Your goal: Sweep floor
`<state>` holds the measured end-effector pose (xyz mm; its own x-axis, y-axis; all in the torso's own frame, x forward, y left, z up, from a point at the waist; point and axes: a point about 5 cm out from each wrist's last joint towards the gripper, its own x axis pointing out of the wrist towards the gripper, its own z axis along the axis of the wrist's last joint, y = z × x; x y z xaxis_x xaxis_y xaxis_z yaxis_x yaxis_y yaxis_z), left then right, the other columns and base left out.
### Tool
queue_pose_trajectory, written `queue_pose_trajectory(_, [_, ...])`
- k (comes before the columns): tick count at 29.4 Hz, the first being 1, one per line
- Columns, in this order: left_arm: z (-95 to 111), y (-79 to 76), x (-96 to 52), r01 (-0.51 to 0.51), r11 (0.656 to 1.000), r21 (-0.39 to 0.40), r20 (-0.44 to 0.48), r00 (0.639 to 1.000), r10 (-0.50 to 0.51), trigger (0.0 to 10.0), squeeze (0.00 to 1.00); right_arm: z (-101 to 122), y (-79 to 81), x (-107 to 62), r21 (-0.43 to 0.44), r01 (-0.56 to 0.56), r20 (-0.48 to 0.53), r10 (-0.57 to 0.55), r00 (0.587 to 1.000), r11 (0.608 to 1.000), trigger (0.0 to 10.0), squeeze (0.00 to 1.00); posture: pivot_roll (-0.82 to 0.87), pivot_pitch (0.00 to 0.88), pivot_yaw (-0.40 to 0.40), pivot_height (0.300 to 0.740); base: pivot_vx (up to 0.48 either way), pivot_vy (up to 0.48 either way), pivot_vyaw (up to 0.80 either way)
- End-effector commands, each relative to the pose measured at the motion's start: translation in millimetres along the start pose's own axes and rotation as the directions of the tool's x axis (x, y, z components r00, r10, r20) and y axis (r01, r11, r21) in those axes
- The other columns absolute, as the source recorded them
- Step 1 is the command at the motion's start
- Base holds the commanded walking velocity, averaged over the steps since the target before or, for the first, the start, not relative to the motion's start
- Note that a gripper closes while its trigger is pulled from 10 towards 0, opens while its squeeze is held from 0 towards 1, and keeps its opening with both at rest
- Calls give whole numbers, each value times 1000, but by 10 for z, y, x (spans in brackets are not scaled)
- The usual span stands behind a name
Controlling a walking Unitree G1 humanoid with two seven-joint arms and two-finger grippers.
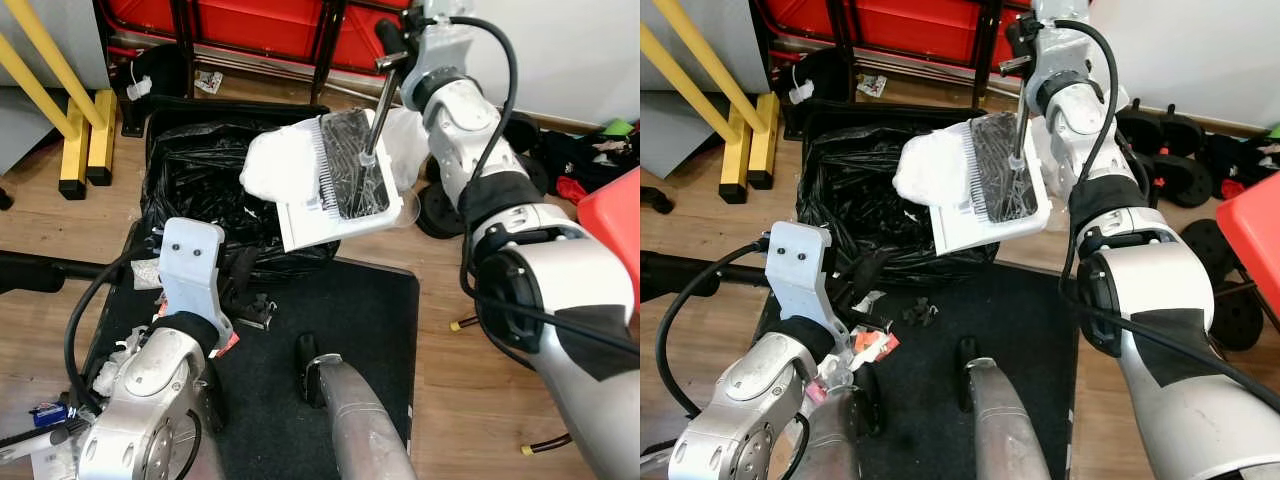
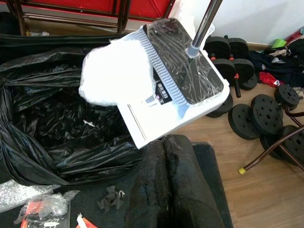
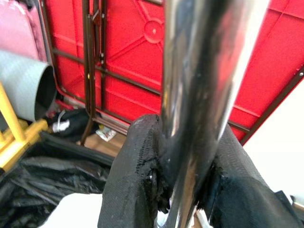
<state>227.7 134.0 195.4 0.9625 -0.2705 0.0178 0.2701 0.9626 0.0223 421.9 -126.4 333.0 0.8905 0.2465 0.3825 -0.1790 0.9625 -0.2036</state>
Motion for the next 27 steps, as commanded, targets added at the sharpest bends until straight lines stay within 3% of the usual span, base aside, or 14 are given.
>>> queue_pose_trajectory(1, [-62,-11,-26,-23,1000,-17,-36,999,22,10000,0,163,-46,31,-88,30,72,-24,997,996,10000,0,-109,462,-240,740,0,0,0])
queue_pose_trajectory(6, [-58,-15,-26,-24,1000,-17,-34,999,23,10000,0,171,-1,43,-187,37,69,-25,997,982,10000,0,-108,461,-242,740,0,0,0])
queue_pose_trajectory(10, [-59,-17,-27,-25,1000,-18,-35,999,25,10000,0,186,33,50,-194,22,78,-7,997,981,10000,0,-110,460,-244,740,0,0,0])
queue_pose_trajectory(16, [-67,-21,-26,-26,999,-22,-37,999,25,10000,0,190,72,59,-71,-7,83,13,996,997,10000,0,-113,458,-246,740,0,0,0])
queue_pose_trajectory(22, [-88,-21,-4,-29,999,-23,-38,999,28,10000,0,143,-175,-13,58,75,98,-81,992,995,10000,0,-109,429,-240,740,0,0,0])
queue_pose_trajectory(27, [-114,2,36,-38,999,-13,-46,998,38,10000,0,65,-233,-82,157,66,119,-85,989,985,10000,0,-110,405,-230,740,0,0,0])
